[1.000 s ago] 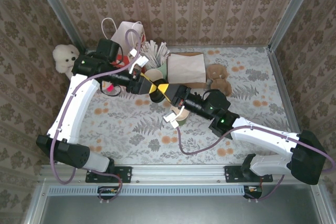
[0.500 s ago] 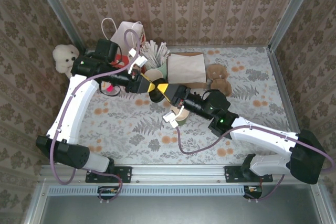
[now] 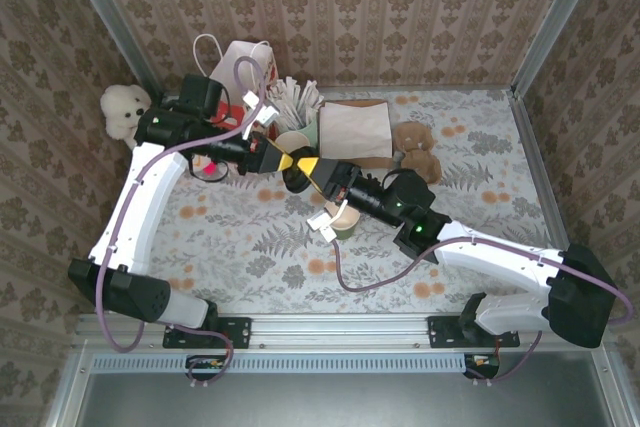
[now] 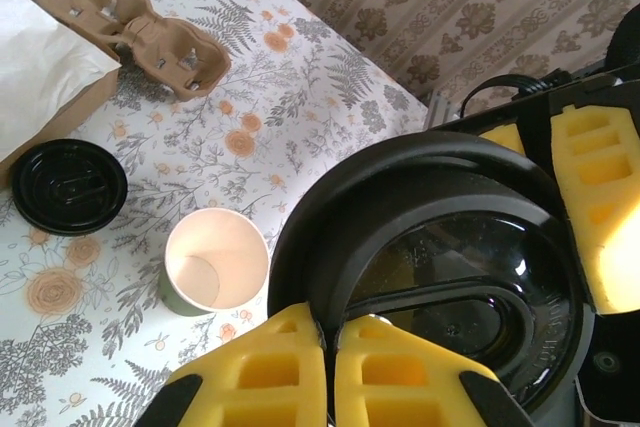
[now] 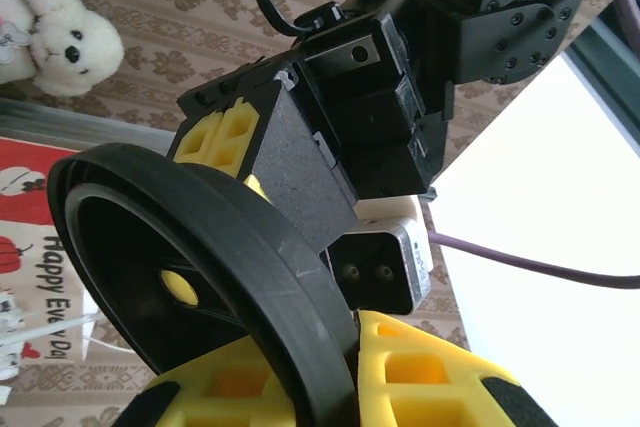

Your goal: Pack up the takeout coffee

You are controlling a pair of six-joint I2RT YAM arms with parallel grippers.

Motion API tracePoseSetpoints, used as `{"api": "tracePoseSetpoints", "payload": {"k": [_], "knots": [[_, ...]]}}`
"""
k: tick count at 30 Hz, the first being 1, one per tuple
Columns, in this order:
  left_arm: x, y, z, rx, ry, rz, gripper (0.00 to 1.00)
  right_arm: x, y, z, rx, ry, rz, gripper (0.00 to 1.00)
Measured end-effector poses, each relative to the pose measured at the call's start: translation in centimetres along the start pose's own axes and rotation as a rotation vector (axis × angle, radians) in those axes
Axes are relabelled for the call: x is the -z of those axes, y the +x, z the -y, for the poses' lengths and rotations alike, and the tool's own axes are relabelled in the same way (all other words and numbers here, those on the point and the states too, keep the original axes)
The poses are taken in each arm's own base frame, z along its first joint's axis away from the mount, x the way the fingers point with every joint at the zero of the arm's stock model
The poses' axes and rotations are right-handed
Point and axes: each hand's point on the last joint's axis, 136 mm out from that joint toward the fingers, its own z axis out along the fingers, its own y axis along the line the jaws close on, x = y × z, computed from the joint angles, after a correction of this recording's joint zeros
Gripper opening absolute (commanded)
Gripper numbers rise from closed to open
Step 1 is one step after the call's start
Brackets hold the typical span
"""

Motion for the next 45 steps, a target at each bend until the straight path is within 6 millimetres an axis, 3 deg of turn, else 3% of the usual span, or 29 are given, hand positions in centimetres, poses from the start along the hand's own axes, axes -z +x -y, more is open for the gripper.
{"api": "tracePoseSetpoints", "payload": {"k": [5, 9, 12, 14, 17, 21, 23, 27, 35, 40, 45], "knots": [[-0.1, 0.3, -1.2, -0.034, -0.083, 0.003, 0.0, -0.5, 0.2, -0.7, -0.06, -0.091, -0.003, 0.49], [0.2, -0.3, -2.1, -0.034, -0.141, 0.034, 0.0, -0.9, 1.8, -0.7, -0.126, -0.169, -0.092, 0.7], [0.6, -0.8, -2.8, -0.027, -0.199, 0.059, 0.0, -0.3, 3.1, -2.8, -0.193, -0.26, -0.195, 0.83], [0.9, -1.0, -3.3, -0.017, -0.244, 0.074, 0.0, 0.4, 3.7, -4.8, -0.259, -0.352, -0.269, 0.99], [1.4, -1.0, -4.4, 0.009, -0.315, 0.088, 0.0, 1.9, 4.4, -6.8, -0.427, -0.488, -0.38, 1.0], [1.8, -0.7, -5.8, 0.037, -0.393, 0.088, 0.0, 3.9, 6.2, -6.8, -0.778, -0.563, -0.517, 1.0], [1.6, -0.3, -6.4, 0.051, -0.429, 0.072, 0.0, 5.9, 7.5, -7.0, -0.97, -0.545, -0.593, 1.0], [1.0, 0.5, -7.0, 0.064, -0.495, 0.035, 0.0, 9.6, 8.2, -8.1, -1.324, -0.438, -0.729, 1.0], [-1.2, 2.7, -6.5, 0.105, -0.585, -0.049, 0.0, 12.8, 10.4, -10.7, -2.039, -0.054, -1.117, 1.0], [-1.7, 4.7, -6.2, 0.166, -0.667, -0.075, 0.0, 14.6, 8.9, -13.3, -2.286, 0.003, -1.285, 1.0], [-1.8, 5.2, -5.4, 0.241, -0.718, -0.065, 0.0, 15.6, 7.2, -15.0, -2.409, -0.027, -1.365, 1.0]]}}
